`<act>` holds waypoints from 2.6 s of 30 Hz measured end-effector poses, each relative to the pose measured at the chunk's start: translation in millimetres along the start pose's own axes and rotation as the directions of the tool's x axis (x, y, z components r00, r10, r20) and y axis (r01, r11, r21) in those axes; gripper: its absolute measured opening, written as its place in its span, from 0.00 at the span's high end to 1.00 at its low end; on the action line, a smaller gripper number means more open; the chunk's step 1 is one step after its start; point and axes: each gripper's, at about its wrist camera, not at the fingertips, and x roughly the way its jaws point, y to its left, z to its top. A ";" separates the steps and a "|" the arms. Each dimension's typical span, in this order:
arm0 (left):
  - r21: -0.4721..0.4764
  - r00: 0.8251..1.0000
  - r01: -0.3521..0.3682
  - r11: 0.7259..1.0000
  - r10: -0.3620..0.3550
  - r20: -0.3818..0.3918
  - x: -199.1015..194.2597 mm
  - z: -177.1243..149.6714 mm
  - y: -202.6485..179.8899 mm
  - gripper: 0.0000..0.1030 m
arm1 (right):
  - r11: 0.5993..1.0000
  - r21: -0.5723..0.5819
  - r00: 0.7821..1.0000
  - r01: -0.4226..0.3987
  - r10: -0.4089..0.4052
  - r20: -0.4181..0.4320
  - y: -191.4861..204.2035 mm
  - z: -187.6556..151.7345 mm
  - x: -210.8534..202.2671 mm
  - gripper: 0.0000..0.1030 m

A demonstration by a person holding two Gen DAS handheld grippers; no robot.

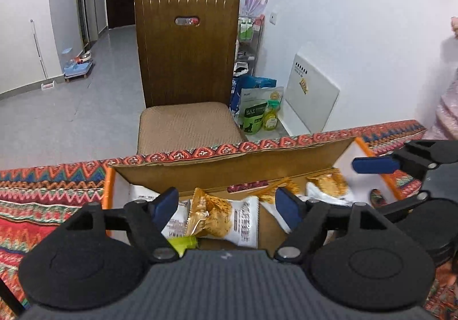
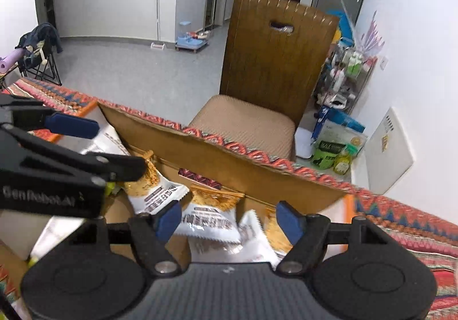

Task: Organize snacks
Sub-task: 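Open both tools to release the biscuit packets into the box, then move both open tools back to the snack pile, then grasp a green-and-white bar packet with the left tool while the right tool grasps a biscuit packet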

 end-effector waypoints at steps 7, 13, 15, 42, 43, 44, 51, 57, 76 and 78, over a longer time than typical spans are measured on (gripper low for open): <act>0.004 0.999 -0.019 1.000 0.019 0.045 -87.9 -23.5 -21.6 0.21 | 1.000 0.021 0.998 0.018 -0.019 0.055 -3.5 -23.8 -90.0 0.25; 0.007 0.992 0.003 1.000 -0.003 0.123 -185.8 -70.1 -44.0 0.12 | 1.000 0.014 0.992 0.001 -0.003 0.127 7.8 -64.4 -176.2 0.19; -0.004 0.988 0.000 1.000 0.000 0.153 -218.7 -92.8 -50.7 0.08 | 1.000 0.009 0.989 -0.010 0.008 0.151 12.2 -83.1 -205.4 0.18; -0.168 0.978 -0.052 0.984 0.084 0.189 -377.5 -447.1 -71.9 0.00 | 0.976 0.202 0.968 -0.084 0.032 0.249 146.3 -457.4 -360.1 0.01; -0.173 0.981 -0.048 0.984 0.080 0.179 -374.9 -448.2 -70.1 0.00 | 0.978 0.196 0.972 -0.076 0.029 0.232 148.7 -460.1 -356.8 0.01; -0.178 0.982 -0.049 0.983 0.079 0.170 -372.4 -448.4 -68.5 0.00 | 0.979 0.193 0.974 -0.067 0.022 0.223 151.1 -463.3 -354.6 0.01; -0.189 0.985 -0.054 0.980 0.083 0.150 -349.7 -430.1 -58.1 0.00 | 0.975 0.205 0.973 -0.085 0.037 0.228 152.7 -448.5 -343.4 0.03; -0.227 0.986 -0.046 0.973 0.080 0.145 -311.0 -383.9 -50.7 0.01 | 0.958 0.240 0.961 -0.157 0.093 0.259 136.3 -417.6 -326.8 0.17; -0.101 0.981 -0.095 0.990 0.111 0.160 -152.1 -279.6 -36.4 0.33 | 0.910 0.362 0.958 -0.200 0.104 0.267 98.2 -254.9 -170.3 0.49; -0.069 0.980 -0.098 0.993 0.108 0.169 -158.7 -287.1 -35.0 0.33 | 0.924 0.347 0.967 -0.161 0.077 0.244 105.0 -247.8 -151.4 0.50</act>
